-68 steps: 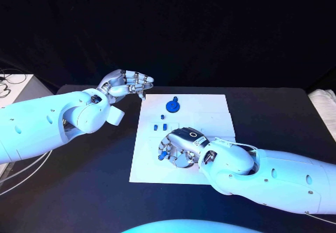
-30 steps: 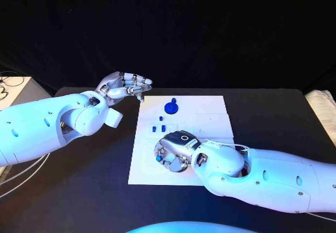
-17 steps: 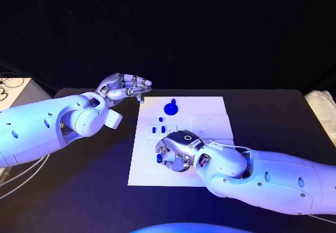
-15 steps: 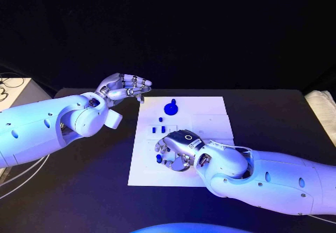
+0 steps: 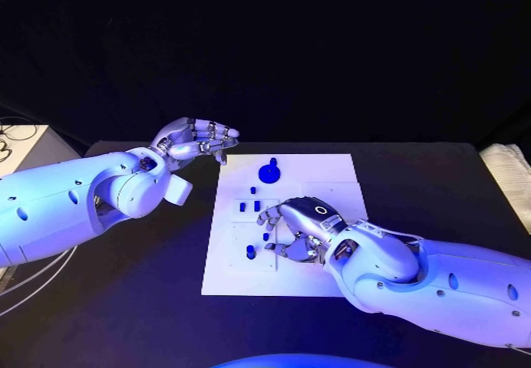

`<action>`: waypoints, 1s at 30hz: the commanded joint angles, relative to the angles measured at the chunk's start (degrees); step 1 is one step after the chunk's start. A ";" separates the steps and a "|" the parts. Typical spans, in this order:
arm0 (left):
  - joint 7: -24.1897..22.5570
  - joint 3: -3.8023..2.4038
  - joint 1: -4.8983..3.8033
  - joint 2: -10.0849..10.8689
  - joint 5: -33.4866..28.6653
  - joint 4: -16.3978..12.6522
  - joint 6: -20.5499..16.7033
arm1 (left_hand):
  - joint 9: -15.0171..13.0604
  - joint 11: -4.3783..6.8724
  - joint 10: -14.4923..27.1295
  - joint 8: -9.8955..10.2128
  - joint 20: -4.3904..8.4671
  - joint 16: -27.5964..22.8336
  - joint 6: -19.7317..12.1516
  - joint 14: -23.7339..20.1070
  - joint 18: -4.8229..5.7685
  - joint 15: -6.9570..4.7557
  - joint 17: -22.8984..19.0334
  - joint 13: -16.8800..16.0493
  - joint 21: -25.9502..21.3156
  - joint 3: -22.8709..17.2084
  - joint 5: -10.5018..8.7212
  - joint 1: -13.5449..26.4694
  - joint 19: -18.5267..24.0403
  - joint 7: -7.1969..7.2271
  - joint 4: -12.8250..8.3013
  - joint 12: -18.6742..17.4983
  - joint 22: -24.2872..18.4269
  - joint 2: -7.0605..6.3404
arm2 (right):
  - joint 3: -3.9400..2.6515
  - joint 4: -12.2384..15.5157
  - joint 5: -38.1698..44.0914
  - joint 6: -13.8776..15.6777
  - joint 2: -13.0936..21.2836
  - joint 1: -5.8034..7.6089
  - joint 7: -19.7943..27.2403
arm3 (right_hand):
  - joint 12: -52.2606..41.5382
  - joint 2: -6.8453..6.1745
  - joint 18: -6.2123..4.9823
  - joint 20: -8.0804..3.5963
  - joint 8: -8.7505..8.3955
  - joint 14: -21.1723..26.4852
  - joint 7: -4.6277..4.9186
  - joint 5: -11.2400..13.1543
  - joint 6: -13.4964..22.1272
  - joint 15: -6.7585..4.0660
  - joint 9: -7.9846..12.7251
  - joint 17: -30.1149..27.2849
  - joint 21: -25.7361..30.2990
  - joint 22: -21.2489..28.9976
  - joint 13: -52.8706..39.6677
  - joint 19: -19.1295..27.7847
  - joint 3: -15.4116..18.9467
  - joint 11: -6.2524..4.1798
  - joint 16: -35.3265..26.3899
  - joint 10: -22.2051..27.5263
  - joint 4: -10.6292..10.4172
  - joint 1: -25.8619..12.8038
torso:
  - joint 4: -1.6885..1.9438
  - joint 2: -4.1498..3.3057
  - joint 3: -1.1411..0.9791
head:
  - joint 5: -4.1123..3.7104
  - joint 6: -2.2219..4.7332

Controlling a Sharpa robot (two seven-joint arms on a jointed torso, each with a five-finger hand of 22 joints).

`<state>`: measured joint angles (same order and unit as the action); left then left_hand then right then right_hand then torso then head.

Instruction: Assemble the parts on the task board

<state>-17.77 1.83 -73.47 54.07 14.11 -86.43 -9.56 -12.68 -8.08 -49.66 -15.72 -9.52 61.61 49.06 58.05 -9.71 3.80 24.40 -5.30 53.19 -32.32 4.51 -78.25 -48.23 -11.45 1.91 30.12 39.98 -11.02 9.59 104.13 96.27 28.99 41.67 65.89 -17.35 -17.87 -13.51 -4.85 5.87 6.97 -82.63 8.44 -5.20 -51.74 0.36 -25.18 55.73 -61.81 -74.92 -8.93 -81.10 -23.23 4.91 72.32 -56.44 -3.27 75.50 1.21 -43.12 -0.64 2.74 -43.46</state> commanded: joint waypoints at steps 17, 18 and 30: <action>-1.01 0.68 0.28 1.88 -0.54 -1.59 0.94 | -0.09 -0.14 0.48 -0.36 -0.08 -0.32 -0.21 0.07 -0.82 0.18 -0.06 0.09 -0.45 0.47 -0.26 0.12 -0.31 -0.18 -0.05 -0.35 -0.14 0.45 | -0.32 4.69 -31.13 -7.57 16.98 4.94 -1.55 | -51.25 1.77 3.12 -2.19 6.74 -4.03 -1.69 -0.39 -2.60 -2.72 -3.35 14.27 -19.36 -12.45 -54.26 -6.51 9.16 -2.99 9.30 -19.58 -10.48 -0.96 | -0.29 0.12 -0.15 | -1.32 1.52; -1.11 0.69 0.37 1.96 -0.58 -1.76 0.96 | -0.09 -0.14 0.48 -0.36 -0.08 -0.32 -0.21 0.07 -0.82 0.18 -0.06 0.09 -0.45 0.47 -0.26 0.12 -0.31 -0.18 -0.05 -0.35 -0.14 0.45 | -0.26 4.72 -31.34 -7.94 17.53 4.96 -1.76 | -51.44 1.76 3.12 -2.21 6.80 -4.04 -1.72 -0.38 -2.62 -2.68 -3.37 14.35 -19.42 -12.47 -54.52 -6.52 9.25 -2.98 9.34 -19.63 -10.58 -0.96 | -0.27 0.13 -0.12 | -1.43 1.55; -1.64 0.73 0.90 2.48 -0.88 -2.74 0.91 | -0.09 -0.14 0.48 -0.36 -0.08 -0.32 -0.21 0.07 -0.82 0.18 -0.06 0.09 -0.45 0.47 -0.26 0.12 -0.31 -0.18 -0.05 -0.35 -0.14 0.45 | 0.30 4.94 -30.82 -9.11 20.74 4.10 -4.72 | -55.24 2.75 3.43 -2.31 8.04 -4.35 -2.05 -0.77 -3.20 -2.78 -3.54 16.47 -21.04 -13.10 -59.95 -6.96 11.40 -3.17 10.50 -21.49 -13.35 -2.33 | -0.23 0.15 0.01 | -2.41 1.71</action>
<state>-18.30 2.60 -72.58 56.55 13.82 -88.94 -9.46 -12.68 -8.30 -49.45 -15.72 -9.52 61.61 49.06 58.05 -9.71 3.80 24.40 -5.31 52.97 -32.16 4.51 -78.25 -48.22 -11.45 1.74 30.12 39.93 -11.01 9.86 108.89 65.58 21.87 62.33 70.15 -20.29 -73.08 -10.79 -2.15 4.09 14.79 -83.92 6.58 -5.78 -54.79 -1.97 -28.65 72.16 -82.65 -74.95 -68.88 -84.01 -11.86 1.73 82.68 -77.62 -16.56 73.23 0.96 -42.97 -0.70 0.63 -41.75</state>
